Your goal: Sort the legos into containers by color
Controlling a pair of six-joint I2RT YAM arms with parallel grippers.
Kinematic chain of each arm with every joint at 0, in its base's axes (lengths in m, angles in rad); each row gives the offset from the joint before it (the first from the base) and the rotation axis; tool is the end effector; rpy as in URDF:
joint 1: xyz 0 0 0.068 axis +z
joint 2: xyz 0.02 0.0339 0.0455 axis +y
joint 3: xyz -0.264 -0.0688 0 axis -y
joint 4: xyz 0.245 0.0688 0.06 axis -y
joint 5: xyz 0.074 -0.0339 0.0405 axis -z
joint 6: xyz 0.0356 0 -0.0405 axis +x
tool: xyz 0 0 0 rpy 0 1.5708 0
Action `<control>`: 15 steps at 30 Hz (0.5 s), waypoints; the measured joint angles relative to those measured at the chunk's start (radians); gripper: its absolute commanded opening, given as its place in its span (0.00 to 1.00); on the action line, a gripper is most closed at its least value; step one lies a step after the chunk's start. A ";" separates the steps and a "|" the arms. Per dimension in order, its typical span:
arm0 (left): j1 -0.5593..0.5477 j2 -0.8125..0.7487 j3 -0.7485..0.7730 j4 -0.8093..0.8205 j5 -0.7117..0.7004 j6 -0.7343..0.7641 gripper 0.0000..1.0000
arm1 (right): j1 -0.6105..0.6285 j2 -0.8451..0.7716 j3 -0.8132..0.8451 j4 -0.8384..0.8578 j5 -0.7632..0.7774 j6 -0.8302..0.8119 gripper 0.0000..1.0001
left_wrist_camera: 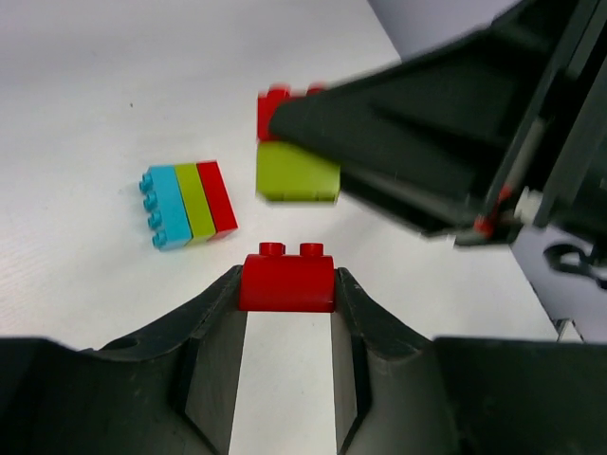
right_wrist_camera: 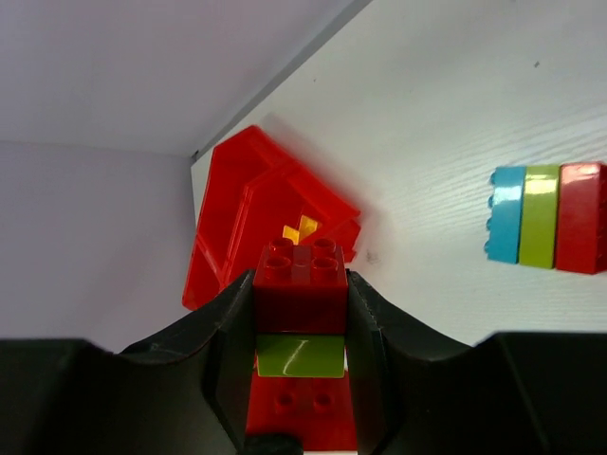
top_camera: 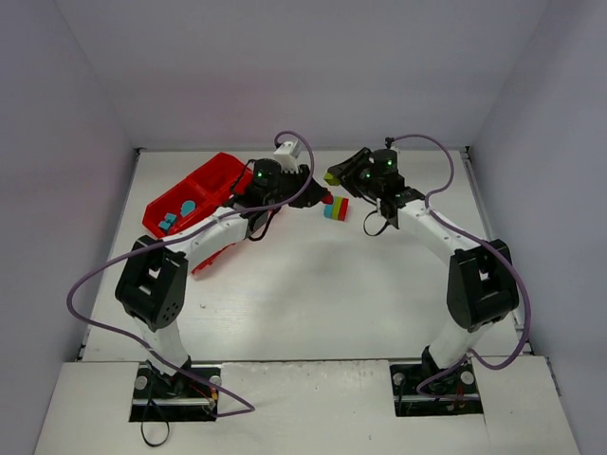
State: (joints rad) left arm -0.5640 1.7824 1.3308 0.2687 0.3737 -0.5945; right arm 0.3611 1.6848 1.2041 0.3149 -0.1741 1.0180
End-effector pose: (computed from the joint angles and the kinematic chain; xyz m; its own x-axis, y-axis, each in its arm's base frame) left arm 0.3543 -0.2395 0.2992 -0.5760 -0.2526 -0.7774 0.5775 0.5473 -0.6058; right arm 0.3744 0.1480 0.2977 -0.5132 0.7021 -0.4935 -0.1352 0.5017 0.8544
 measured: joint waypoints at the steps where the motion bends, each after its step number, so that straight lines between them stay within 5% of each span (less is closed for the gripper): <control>1: -0.002 -0.007 -0.008 -0.011 0.003 0.005 0.05 | -0.008 0.000 0.000 0.003 0.006 -0.001 0.00; 15: 0.047 -0.043 -0.018 -0.174 0.004 0.068 0.05 | -0.056 -0.039 -0.018 0.017 0.040 -0.137 0.00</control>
State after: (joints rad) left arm -0.5171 1.7393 1.3132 0.0948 0.3775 -0.5270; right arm 0.3046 1.6459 1.1866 0.3317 -0.1337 0.8810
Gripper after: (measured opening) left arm 0.302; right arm 0.339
